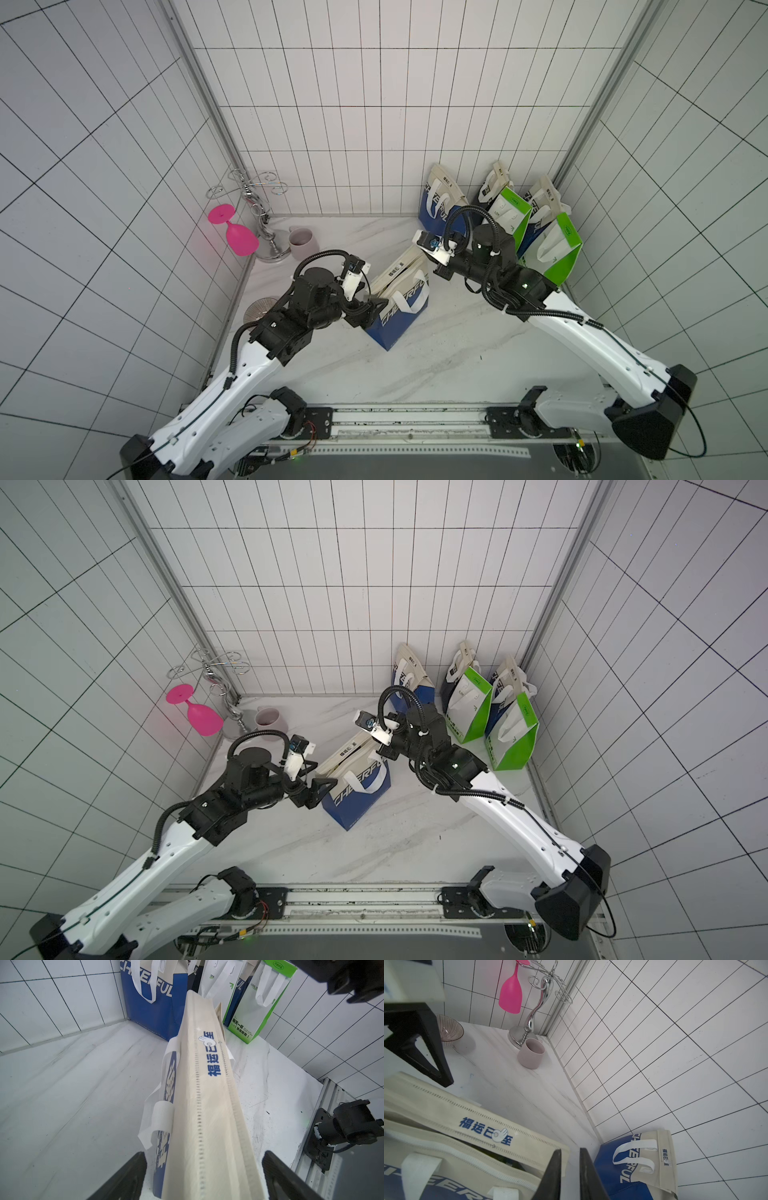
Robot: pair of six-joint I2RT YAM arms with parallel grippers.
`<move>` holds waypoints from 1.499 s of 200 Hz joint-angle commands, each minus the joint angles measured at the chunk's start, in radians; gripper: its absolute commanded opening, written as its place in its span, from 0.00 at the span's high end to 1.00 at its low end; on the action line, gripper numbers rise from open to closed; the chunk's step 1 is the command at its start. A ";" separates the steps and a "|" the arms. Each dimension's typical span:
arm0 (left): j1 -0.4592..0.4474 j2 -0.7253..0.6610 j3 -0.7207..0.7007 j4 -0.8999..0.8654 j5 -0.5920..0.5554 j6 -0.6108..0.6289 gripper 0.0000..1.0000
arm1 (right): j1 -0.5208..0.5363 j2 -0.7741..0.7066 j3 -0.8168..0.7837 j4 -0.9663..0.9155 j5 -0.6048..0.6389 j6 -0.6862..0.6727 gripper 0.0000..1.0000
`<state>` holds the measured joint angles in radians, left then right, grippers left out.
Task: Open the takeout bag
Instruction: Open the takeout bag at the center of the board, then move the takeout bag to the center of the board.
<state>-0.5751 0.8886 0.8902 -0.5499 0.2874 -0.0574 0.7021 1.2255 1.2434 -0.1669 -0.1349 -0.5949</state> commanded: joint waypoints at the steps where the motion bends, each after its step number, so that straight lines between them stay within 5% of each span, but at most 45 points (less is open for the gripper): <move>1: 0.001 0.003 0.068 -0.111 -0.021 0.094 0.13 | 0.004 -0.062 -0.076 0.026 -0.044 0.131 0.82; 42: -0.003 -0.030 0.101 -0.198 -0.021 0.131 0.18 | 0.015 -0.133 -0.115 0.043 -0.071 0.241 0.82; 72: -0.003 -0.049 0.081 -0.201 -0.073 0.145 0.32 | 0.017 -0.172 -0.147 0.052 -0.097 0.303 0.81; 171: -0.001 0.010 0.049 -0.134 -0.182 0.139 0.33 | 0.039 -0.206 -0.203 0.050 -0.118 0.354 0.81; 223: -0.032 -0.077 0.045 -0.217 -0.161 0.182 0.16 | 0.045 -0.194 -0.202 0.052 -0.124 0.362 0.81; 300: -0.030 0.041 0.051 -0.113 -0.301 0.163 0.20 | 0.051 -0.194 -0.217 0.047 -0.127 0.368 0.80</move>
<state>-0.6079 0.9051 0.9310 -0.7319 0.0437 0.1051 0.7425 1.0351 1.0801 -0.1303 -0.2466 -0.2501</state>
